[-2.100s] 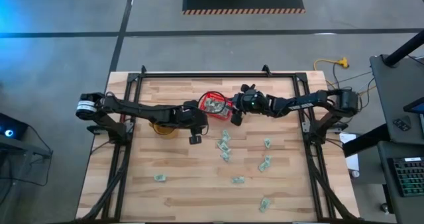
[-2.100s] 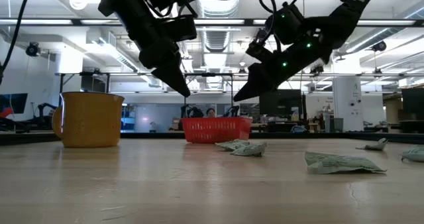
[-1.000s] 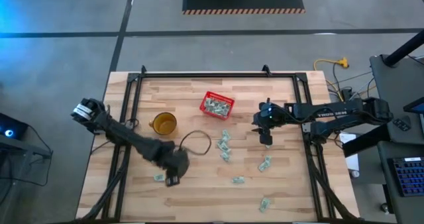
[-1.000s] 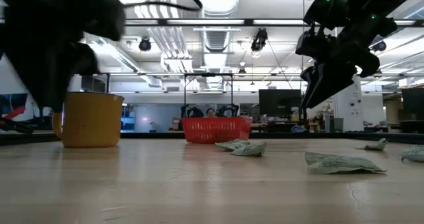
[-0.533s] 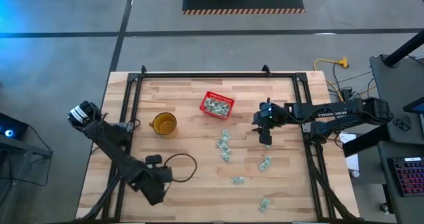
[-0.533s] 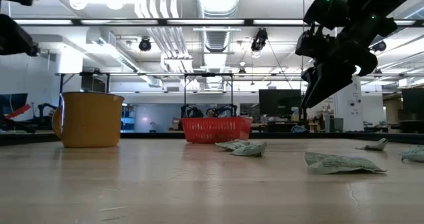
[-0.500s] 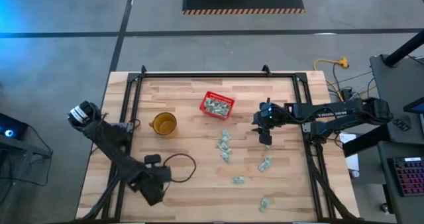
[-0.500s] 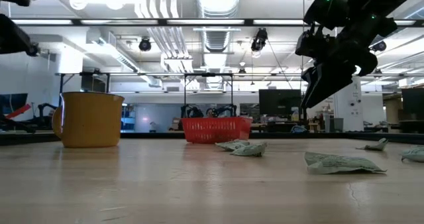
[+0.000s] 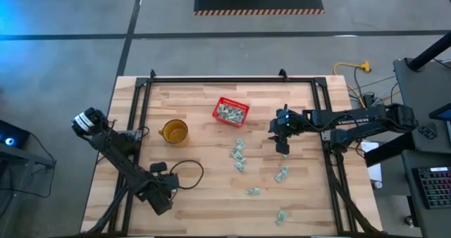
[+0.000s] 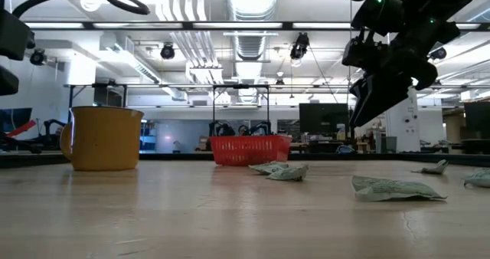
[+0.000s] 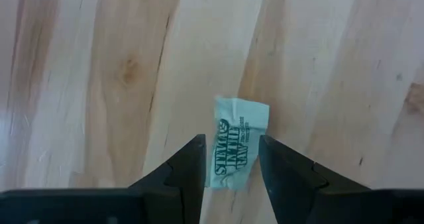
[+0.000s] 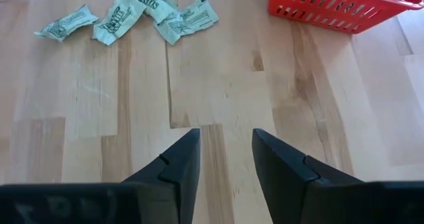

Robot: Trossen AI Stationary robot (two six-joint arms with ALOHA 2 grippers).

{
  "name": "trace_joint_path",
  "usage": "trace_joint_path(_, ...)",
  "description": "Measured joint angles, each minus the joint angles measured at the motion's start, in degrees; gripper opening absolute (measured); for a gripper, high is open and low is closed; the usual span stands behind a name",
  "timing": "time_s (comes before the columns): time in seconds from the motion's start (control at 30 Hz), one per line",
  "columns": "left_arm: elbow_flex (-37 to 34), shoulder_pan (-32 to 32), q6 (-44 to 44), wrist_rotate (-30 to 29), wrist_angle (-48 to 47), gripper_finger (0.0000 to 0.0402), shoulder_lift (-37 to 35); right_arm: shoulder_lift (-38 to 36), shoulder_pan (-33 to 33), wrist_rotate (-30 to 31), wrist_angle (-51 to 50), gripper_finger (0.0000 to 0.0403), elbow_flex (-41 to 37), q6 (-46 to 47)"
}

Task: Pick and place Stevia / Truvia into bins
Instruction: Put the stevia packet into the red basket

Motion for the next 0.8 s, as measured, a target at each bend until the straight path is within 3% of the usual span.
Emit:
trace_joint_path(0.37,-4.0,0.0,0.1,-0.4,8.1,0.0123,0.0,0.0,0.0,0.0,0.3,0.0123,0.0,-0.1)
trace_joint_path(0.8,-4.3,0.1,0.2,-0.5,8.2,0.0112,0.0,0.0,0.0,0.0,0.6,0.0119,0.0,-0.2)
